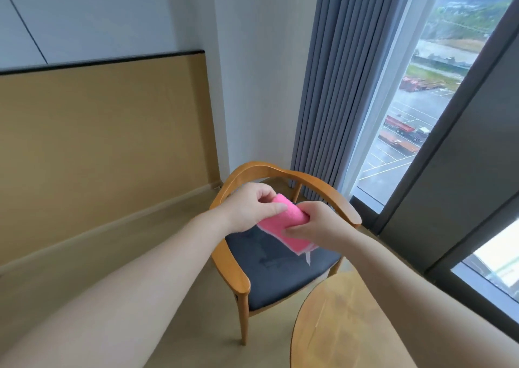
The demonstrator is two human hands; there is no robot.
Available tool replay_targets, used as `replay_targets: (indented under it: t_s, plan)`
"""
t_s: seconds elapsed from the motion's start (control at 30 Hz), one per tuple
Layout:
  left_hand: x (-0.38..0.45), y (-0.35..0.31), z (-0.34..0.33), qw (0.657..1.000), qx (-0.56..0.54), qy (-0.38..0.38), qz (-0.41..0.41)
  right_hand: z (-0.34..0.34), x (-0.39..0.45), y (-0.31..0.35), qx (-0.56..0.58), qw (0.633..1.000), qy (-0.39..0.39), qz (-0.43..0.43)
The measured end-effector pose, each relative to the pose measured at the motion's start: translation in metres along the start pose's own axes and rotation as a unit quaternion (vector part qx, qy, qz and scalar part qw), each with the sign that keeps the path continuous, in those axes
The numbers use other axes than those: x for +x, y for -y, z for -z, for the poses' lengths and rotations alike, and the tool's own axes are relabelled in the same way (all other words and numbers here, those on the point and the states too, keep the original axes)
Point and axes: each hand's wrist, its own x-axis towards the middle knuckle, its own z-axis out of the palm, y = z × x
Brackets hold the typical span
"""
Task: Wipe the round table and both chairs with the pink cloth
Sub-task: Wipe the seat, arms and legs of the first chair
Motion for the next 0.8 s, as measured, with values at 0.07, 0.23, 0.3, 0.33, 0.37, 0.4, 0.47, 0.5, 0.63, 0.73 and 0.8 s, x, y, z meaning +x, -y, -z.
replay_targets:
  t_s: [0.07,0.23,0.3,0.33,0.37,0.4,0.47,0.5,0.63,0.73,0.8]
  plan:
    - [0.008,0.008,0.009,1.0,-0.017,-0.017,0.0,0.002,0.013,0.0,0.022,1.0,-0.001,0.004]
    - [0.031,0.044,0.033,0.997,-0.039,-0.062,0.01,-0.006,0.054,0.003,0.065,0.998,-0.024,0.003]
    - [0.043,0.067,0.046,0.995,-0.045,-0.083,0.019,-0.011,0.076,0.005,0.087,0.995,-0.052,-0.008]
    - [0.049,0.079,0.053,0.995,-0.048,-0.09,0.022,-0.015,0.089,0.007,0.102,0.993,-0.065,-0.017]
    - [0.056,0.092,0.06,0.994,-0.054,-0.093,0.026,-0.019,0.102,0.008,0.117,0.99,-0.076,-0.026]
    - [0.064,0.107,0.068,0.993,-0.061,-0.095,0.029,-0.024,0.115,0.01,0.132,0.987,-0.085,-0.036]
    - [0.082,0.139,0.084,0.991,-0.077,-0.097,0.038,-0.039,0.144,0.013,0.165,0.979,-0.102,-0.066]
    - [0.091,0.156,0.092,0.991,-0.084,-0.096,0.046,-0.046,0.159,0.014,0.186,0.973,-0.11,-0.085]
    - [0.133,0.224,0.113,0.987,-0.087,-0.105,0.087,-0.071,0.219,0.013,0.214,0.956,-0.13,-0.152]
    - [0.16,0.28,0.119,0.982,-0.036,-0.117,0.144,-0.089,0.255,0.0,0.213,0.941,-0.157,-0.21]
    - [0.167,0.316,0.115,0.979,0.03,-0.105,0.173,-0.101,0.272,-0.016,0.215,0.929,-0.168,-0.249]
